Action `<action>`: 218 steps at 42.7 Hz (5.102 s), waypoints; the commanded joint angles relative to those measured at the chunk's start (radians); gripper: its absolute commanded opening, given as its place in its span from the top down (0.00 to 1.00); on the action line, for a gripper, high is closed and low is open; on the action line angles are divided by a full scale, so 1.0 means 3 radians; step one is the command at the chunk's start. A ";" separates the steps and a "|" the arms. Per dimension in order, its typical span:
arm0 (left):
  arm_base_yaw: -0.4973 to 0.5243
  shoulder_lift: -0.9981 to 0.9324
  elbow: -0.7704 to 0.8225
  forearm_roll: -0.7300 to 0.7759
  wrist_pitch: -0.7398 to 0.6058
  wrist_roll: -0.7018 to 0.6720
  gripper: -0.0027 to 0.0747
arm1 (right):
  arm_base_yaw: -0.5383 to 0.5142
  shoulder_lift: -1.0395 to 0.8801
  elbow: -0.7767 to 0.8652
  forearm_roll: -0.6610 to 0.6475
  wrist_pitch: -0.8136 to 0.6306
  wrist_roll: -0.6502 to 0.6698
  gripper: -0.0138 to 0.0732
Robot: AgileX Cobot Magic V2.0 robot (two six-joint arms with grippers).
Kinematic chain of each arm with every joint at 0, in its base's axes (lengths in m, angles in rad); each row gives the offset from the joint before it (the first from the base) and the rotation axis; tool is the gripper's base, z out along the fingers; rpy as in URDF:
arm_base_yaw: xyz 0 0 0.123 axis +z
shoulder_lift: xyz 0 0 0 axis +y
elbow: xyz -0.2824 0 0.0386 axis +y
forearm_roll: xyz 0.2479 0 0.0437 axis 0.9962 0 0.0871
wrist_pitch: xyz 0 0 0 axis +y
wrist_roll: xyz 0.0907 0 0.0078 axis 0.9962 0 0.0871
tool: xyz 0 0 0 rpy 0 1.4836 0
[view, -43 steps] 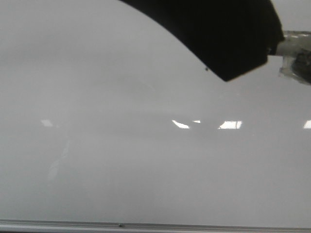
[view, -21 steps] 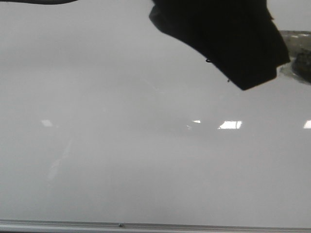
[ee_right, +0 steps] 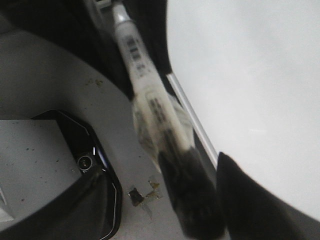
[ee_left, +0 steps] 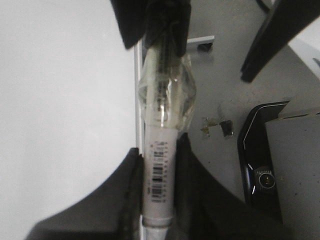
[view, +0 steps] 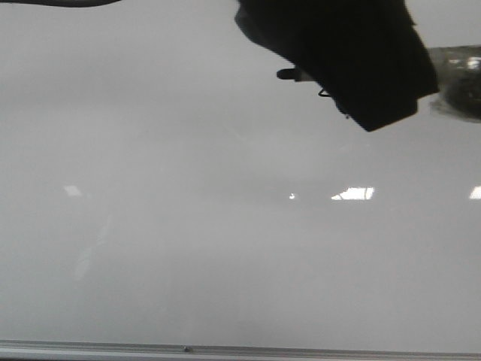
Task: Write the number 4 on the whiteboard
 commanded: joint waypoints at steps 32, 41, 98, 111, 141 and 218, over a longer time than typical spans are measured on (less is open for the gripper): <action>0.1978 -0.1006 0.0274 0.1882 0.0095 -0.3071 0.93 | -0.0579 -0.0149 -0.0097 -0.0870 -0.0286 0.0931 0.23; 0.2734 -0.1533 0.1153 0.1231 -0.1214 -0.3071 0.93 | -0.0579 -0.0149 -0.0098 -0.0867 -0.0289 0.0931 0.23; 0.3287 0.0117 0.2333 0.0853 -0.4993 -0.3071 0.92 | -0.0579 -0.0149 -0.0025 -0.0864 -0.0293 0.0931 0.23; 0.3287 0.0159 0.2333 0.0853 -0.4892 -0.3071 0.64 | -0.0579 -0.0149 0.0141 -0.0864 -0.0388 0.0931 0.23; 0.2885 -0.2037 0.1728 0.1079 -0.1914 -0.2953 0.48 | -0.0582 -0.0726 -0.0336 -0.0864 -0.0393 0.0931 0.23; 0.2338 -0.2614 0.1068 0.1095 0.0021 -0.2793 0.99 | -0.0582 -0.0912 -0.0370 -0.0477 0.0010 0.1095 0.92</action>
